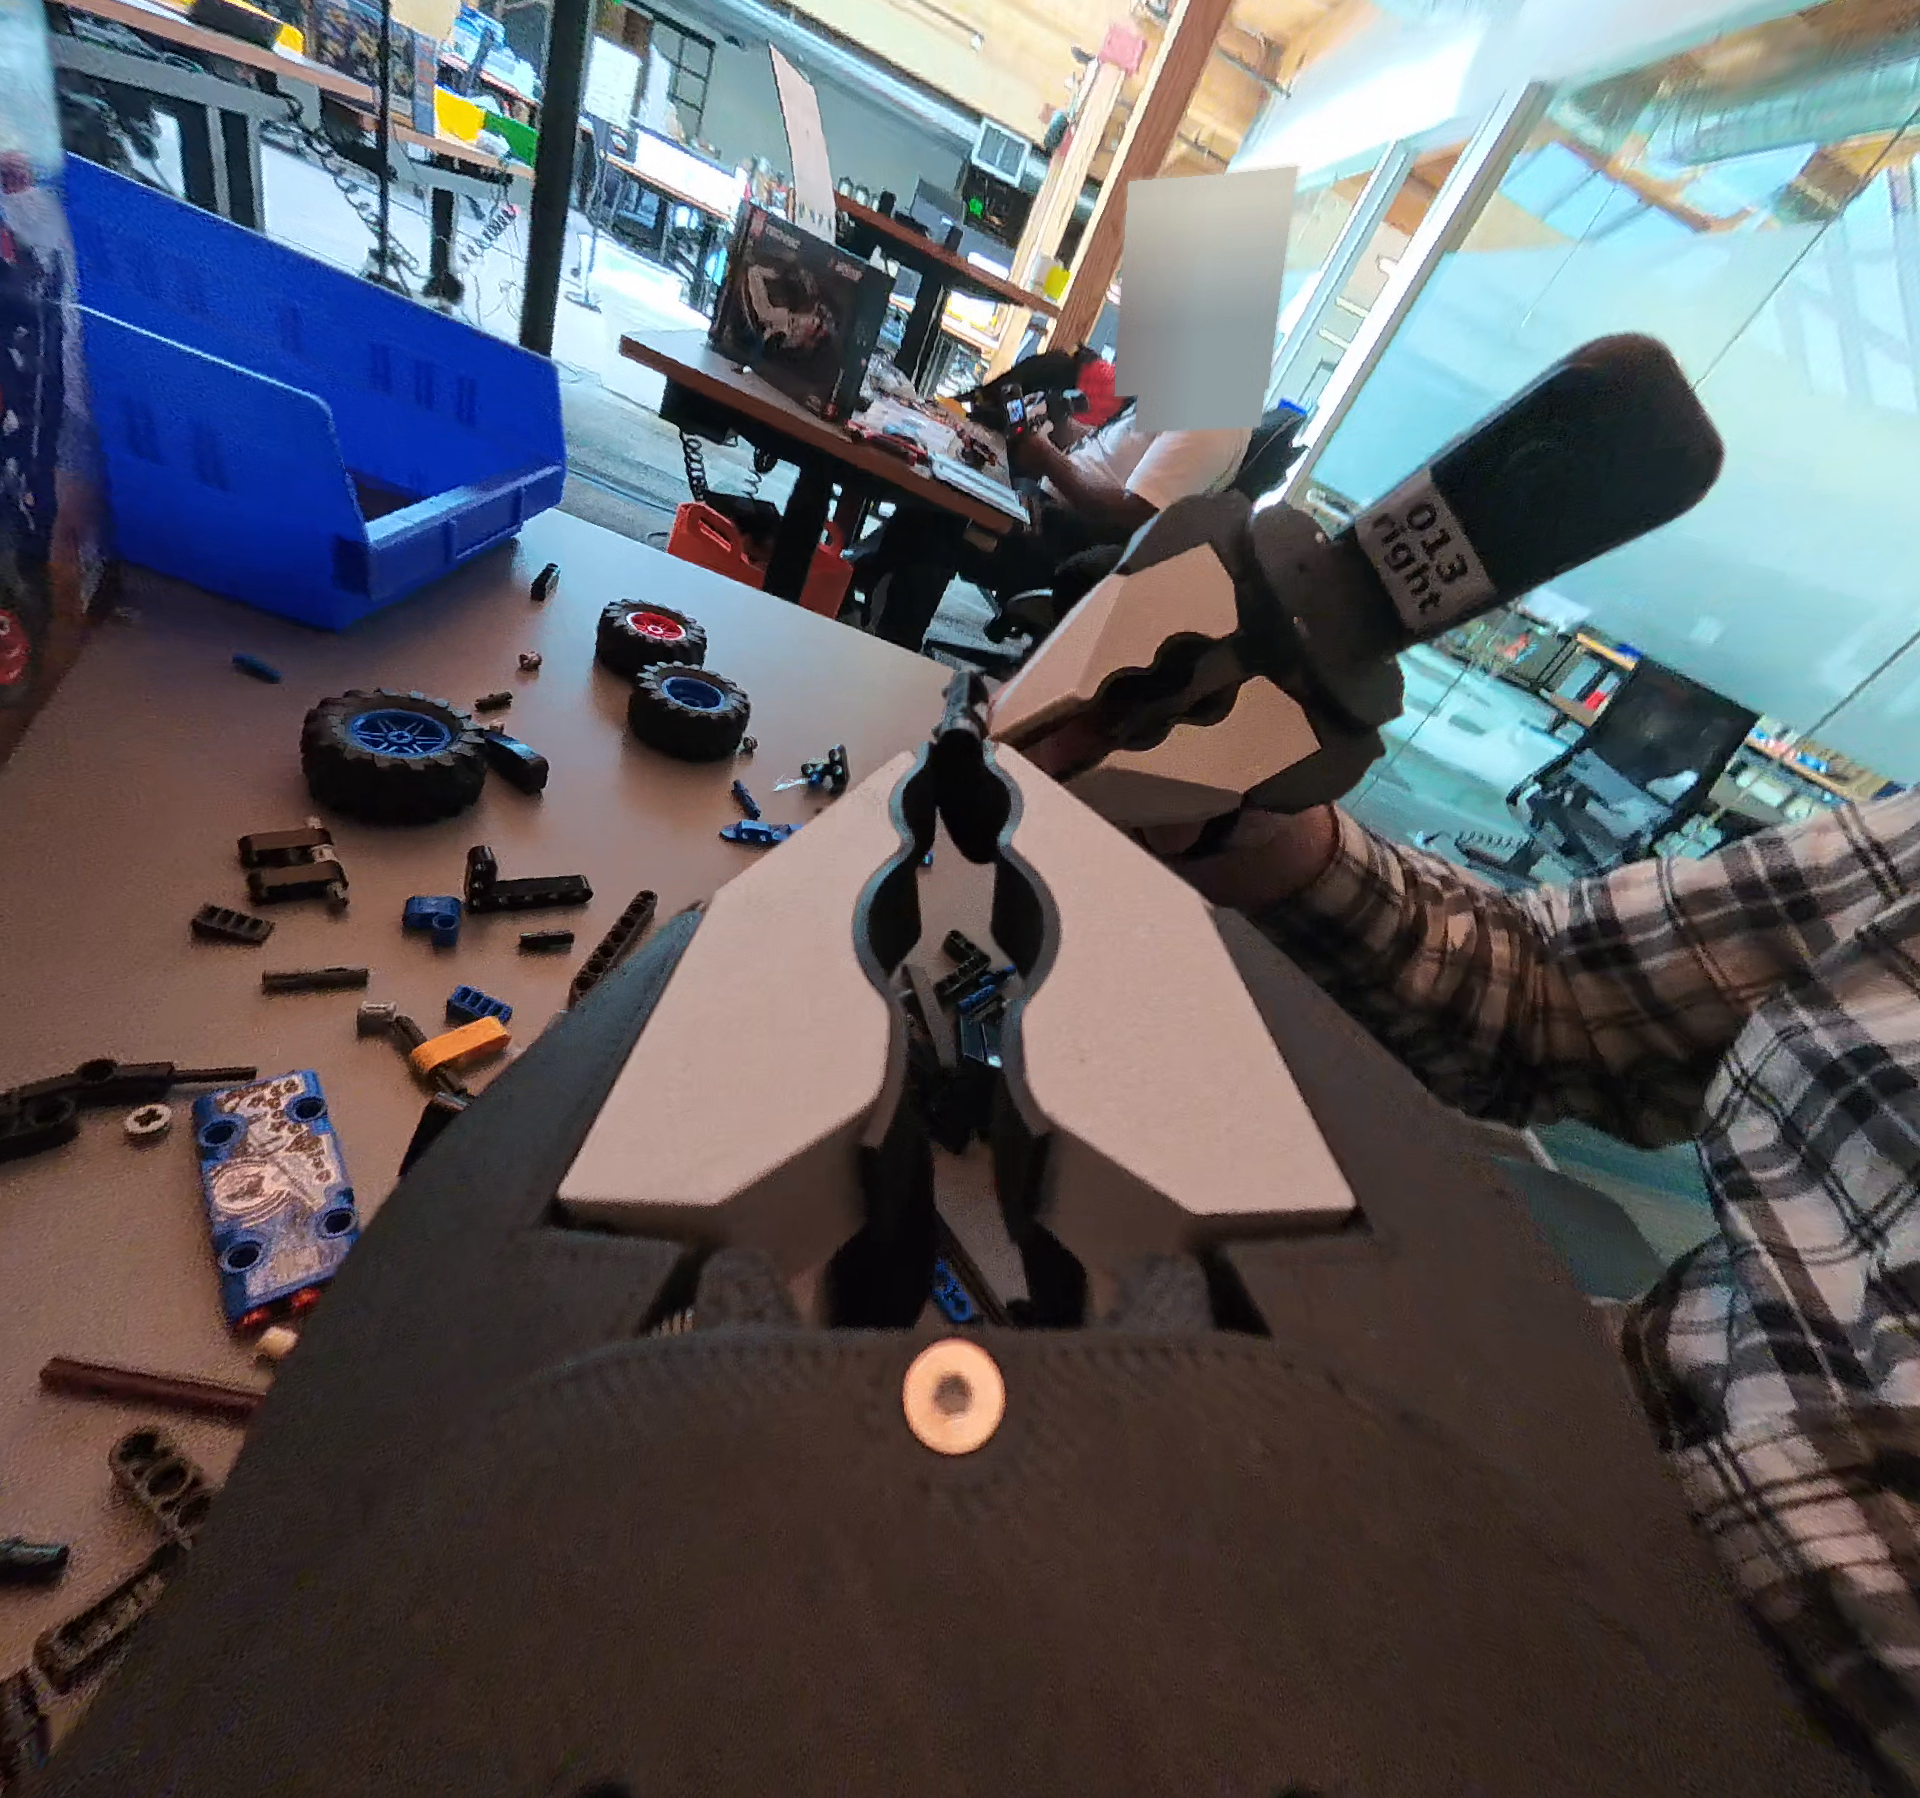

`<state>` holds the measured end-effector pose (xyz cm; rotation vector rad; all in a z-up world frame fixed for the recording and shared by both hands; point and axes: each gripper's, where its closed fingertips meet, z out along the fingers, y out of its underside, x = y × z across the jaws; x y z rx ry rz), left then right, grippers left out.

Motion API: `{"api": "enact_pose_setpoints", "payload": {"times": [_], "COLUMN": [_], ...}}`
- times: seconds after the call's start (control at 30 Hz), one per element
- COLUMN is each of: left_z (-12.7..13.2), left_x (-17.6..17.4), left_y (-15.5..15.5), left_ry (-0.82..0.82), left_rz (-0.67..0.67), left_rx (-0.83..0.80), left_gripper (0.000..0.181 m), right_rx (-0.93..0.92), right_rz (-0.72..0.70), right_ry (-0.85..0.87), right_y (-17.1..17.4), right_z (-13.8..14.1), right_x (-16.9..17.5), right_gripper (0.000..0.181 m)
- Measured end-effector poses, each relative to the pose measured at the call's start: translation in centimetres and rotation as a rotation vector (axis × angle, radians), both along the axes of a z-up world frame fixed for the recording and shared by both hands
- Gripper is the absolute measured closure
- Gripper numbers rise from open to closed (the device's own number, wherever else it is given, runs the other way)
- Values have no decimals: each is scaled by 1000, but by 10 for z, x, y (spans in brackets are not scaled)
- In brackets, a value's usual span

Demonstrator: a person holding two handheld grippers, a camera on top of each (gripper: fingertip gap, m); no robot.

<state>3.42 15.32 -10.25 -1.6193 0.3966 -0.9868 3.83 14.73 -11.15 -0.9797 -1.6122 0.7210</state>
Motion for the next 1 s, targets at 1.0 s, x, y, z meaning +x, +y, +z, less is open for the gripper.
{"api": "enact_pose_setpoints", "payload": {"times": [1.0], "left_z": [-105], "left_x": [-14], "left_y": [20], "left_ry": [584], "left_rz": [-14], "left_rx": [-164], "left_gripper": [171], "right_rx": [-498], "right_rz": [-355], "right_ry": [-683], "right_y": [101], "right_z": [-148], "right_x": [126], "right_gripper": [171]}}
